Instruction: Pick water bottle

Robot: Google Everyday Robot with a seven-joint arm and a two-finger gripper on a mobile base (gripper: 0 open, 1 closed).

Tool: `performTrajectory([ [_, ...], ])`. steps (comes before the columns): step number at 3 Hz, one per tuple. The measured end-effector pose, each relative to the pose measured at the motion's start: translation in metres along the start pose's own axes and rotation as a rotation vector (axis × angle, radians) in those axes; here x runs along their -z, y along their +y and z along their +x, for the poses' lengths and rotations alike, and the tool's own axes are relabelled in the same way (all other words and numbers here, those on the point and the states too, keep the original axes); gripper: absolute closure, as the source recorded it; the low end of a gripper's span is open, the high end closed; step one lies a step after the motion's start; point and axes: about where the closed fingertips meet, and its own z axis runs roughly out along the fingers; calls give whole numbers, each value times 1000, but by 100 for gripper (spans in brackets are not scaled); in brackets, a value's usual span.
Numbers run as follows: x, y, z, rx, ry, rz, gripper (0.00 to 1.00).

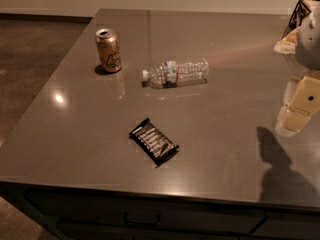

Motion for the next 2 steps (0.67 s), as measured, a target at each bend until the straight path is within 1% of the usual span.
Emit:
performTrajectory([
  [1,0,0,0,0,0,0,0],
  [2,-8,-13,-8,11,-2,-10,0],
])
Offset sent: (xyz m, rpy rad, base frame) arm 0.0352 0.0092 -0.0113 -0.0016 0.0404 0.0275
